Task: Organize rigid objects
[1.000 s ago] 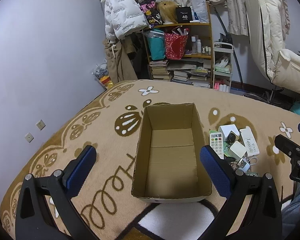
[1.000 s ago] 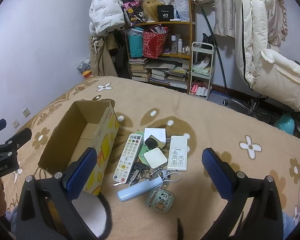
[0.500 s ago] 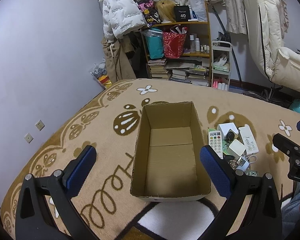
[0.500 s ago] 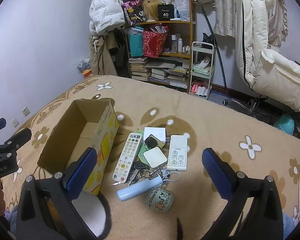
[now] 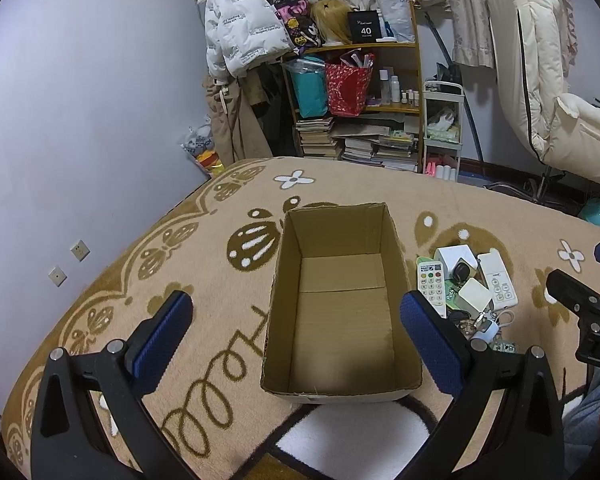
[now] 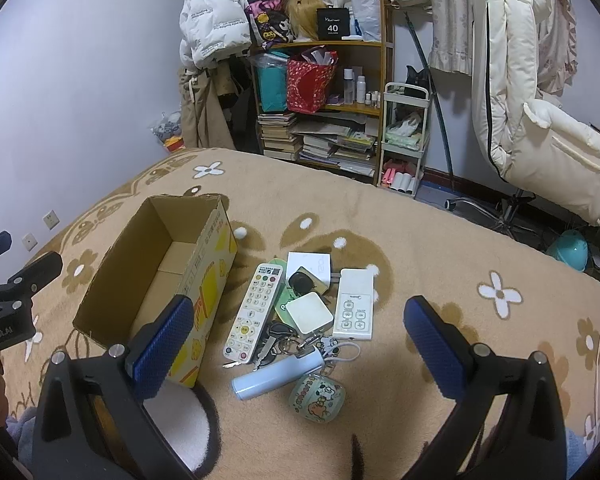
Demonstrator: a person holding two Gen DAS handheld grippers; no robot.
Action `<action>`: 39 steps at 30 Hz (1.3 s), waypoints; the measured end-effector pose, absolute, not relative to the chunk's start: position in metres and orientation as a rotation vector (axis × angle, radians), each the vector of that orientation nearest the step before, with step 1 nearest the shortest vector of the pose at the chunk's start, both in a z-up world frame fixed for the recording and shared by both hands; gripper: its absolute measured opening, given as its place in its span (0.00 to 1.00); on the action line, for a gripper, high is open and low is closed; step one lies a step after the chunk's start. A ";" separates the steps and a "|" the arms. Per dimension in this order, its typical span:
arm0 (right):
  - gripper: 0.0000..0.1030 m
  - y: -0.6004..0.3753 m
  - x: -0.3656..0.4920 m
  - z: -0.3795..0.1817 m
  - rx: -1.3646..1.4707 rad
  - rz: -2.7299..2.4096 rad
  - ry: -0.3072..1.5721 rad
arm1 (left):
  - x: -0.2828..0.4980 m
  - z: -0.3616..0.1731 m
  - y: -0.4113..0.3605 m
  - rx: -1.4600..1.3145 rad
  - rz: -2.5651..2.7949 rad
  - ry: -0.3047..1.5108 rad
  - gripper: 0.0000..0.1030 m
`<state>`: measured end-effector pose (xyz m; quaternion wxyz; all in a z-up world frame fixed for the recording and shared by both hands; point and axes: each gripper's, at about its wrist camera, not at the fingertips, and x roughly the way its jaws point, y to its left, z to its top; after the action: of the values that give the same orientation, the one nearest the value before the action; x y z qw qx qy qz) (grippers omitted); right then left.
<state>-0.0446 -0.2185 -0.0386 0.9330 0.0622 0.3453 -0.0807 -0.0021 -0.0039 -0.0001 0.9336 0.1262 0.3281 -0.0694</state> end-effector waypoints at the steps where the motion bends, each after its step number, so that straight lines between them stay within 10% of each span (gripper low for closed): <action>1: 1.00 -0.219 -0.046 -0.039 0.130 -0.166 0.705 | -0.002 0.000 -0.004 0.258 -0.143 0.672 1.00; 39: 1.00 -0.223 -0.049 -0.040 0.134 -0.165 0.710 | 0.000 -0.001 -0.002 0.255 -0.136 0.671 1.00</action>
<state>-0.0487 -0.2232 -0.0402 0.9321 0.0653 0.3471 -0.0804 0.0004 -0.0019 -0.0013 0.9341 0.1247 0.3279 -0.0664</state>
